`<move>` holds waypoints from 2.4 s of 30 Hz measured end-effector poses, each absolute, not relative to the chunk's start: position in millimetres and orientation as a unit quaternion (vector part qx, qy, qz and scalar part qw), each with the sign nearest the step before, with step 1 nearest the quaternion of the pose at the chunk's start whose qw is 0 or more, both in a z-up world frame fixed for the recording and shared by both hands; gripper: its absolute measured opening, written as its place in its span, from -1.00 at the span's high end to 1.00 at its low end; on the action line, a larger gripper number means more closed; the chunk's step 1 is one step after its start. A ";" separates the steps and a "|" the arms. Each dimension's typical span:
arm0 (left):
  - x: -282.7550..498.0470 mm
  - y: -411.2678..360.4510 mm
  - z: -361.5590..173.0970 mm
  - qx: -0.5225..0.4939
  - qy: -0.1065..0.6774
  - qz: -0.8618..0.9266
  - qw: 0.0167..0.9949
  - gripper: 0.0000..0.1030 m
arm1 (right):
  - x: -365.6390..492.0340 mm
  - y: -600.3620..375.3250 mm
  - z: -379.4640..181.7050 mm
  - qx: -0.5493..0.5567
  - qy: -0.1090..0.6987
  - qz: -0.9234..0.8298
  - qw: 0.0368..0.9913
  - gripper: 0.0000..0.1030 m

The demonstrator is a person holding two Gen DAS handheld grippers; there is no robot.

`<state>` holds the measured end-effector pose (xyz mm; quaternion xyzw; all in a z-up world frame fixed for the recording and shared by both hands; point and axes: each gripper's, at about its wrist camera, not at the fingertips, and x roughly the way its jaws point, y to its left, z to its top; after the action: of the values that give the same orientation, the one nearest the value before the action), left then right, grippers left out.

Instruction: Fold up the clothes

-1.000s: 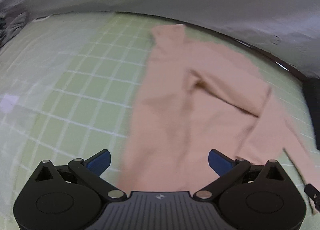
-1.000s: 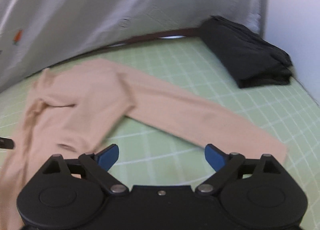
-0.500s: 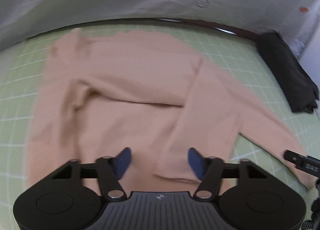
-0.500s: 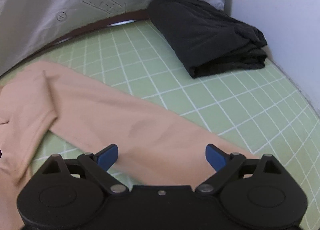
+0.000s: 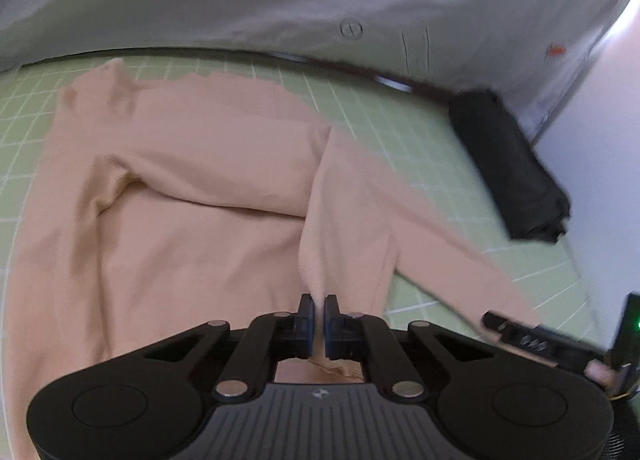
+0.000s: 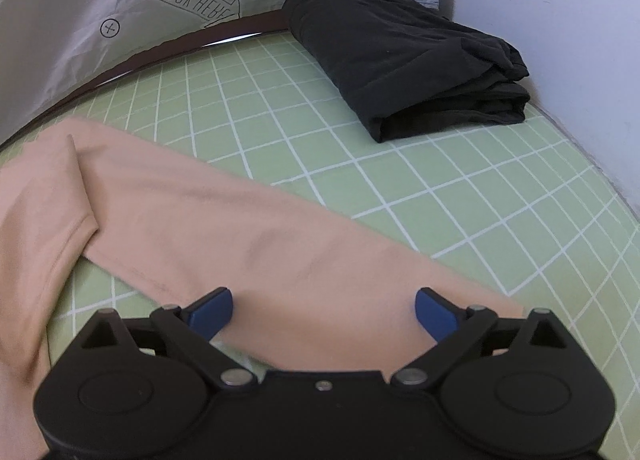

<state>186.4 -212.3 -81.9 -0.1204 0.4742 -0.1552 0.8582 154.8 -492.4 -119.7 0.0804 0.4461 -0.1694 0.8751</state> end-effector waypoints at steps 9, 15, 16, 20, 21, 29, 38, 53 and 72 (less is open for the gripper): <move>116.0 -153.8 -58.9 -0.175 0.447 -0.116 0.869 0.90 | 133.7 -467.1 -117.8 0.067 0.459 -0.150 0.873 -0.92; 66.6 -111.8 -62.5 -0.246 0.446 -0.065 0.858 0.90 | 119.0 -435.0 -117.3 0.046 0.469 -0.115 0.874 -0.92; 59.9 -106.1 -65.4 -0.254 0.450 -0.053 0.854 0.90 | 116.6 -429.8 -116.8 0.041 0.471 -0.109 0.875 -0.92; 36.9 -87.9 -75.2 -0.282 0.460 -0.015 0.842 0.90 | 103.8 -412.9 -115.7 0.016 0.474 -0.086 0.876 -0.92; 33.0 -84.5 -77.1 -0.289 0.461 -0.009 0.839 0.90 | 100.9 -411.1 -115.6 0.013 0.474 -0.083 0.877 -0.92; 29.8 -80.3 -108.1 -0.254 0.530 0.051 0.808 0.76 | 84.8 -409.8 -115.1 0.009 0.475 -0.076 0.876 -0.92; 51.2 -90.5 -70.1 -0.175 0.514 0.045 0.839 -0.32 | 83.5 -422.3 -111.1 0.029 0.468 -0.099 0.878 -0.92; 126.8 -109.1 -106.5 -0.118 0.569 0.034 0.813 -0.43 | 85.7 -473.6 -109.2 0.095 0.450 -0.177 0.870 -0.92; 134.2 -107.1 -102.4 -0.090 0.555 0.050 0.826 -0.55 | 128.3 -507.0 -114.2 0.115 0.417 -0.273 0.859 -0.92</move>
<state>134.2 -107.1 -102.4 -0.0904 0.5545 0.0498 0.8257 128.3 -507.0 -114.2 0.1154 0.4175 -0.2726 0.8591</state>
